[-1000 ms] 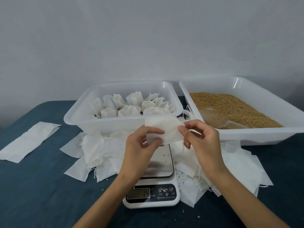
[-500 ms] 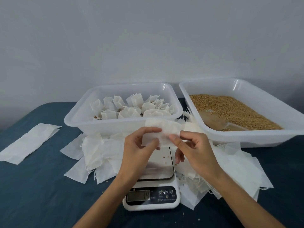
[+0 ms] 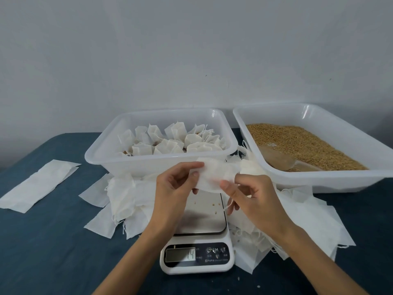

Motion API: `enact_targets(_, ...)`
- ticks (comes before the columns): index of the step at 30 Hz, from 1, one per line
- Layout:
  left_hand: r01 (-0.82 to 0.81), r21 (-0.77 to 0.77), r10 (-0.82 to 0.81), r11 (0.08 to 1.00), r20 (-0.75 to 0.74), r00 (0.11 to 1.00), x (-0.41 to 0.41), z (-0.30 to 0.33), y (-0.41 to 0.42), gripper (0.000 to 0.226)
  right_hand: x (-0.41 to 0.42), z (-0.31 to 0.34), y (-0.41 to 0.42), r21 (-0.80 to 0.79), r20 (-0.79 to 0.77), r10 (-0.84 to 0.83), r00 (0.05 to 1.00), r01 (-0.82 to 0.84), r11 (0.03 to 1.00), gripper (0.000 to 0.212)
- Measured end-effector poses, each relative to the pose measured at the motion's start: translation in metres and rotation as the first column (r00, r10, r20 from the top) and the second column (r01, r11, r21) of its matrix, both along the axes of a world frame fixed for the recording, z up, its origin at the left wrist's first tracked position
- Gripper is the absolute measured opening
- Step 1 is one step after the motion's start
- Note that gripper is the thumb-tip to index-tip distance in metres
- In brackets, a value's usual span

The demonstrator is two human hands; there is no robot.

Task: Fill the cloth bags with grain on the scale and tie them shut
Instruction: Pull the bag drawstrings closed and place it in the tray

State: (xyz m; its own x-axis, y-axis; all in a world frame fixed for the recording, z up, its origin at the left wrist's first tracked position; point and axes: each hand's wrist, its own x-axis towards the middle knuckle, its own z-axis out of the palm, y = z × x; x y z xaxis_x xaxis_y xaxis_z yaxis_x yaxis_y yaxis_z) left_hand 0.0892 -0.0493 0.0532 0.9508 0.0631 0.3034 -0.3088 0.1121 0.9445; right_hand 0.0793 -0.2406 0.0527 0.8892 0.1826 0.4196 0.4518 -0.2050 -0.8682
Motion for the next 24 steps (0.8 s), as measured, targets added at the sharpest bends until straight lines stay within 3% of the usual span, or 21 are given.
enact_targets(5,0.016,-0.064,-0.017,0.998,-0.020,1.000,0.002,0.000,0.003,0.035,0.004,-0.003,-0.003,0.011,0.000,-0.005,1.000,0.005,1.000,0.045)
enact_targets(8,0.039,-0.063,-0.041,0.997,-0.027,0.999,0.003,0.001,0.005,0.043,0.005,0.001,-0.005,0.017,-0.094,0.064,0.994,-0.063,0.998,0.027)
enact_targets(9,0.055,-0.052,-0.056,0.997,-0.022,0.998,0.003,0.001,0.006,0.045,0.006,0.002,-0.006,0.029,-0.121,0.094,0.988,-0.091,0.995,0.027)
enact_targets(13,0.030,0.051,-0.031,0.998,0.014,0.999,0.001,0.001,0.007,0.041,0.009,0.003,-0.009,0.056,-0.157,0.116,0.981,-0.108,0.993,0.063)
enact_targets(20,0.037,0.023,-0.037,0.999,-0.018,0.999,0.005,0.002,0.009,0.044,0.010,0.009,-0.013,0.042,-0.163,0.101,0.981,-0.095,0.995,0.040)
enact_targets(24,0.061,-0.049,-0.063,0.997,-0.049,0.997,0.007,0.003,0.011,0.045,0.007,0.015,-0.014,0.021,-0.164,0.134,0.977,-0.132,0.991,0.046)
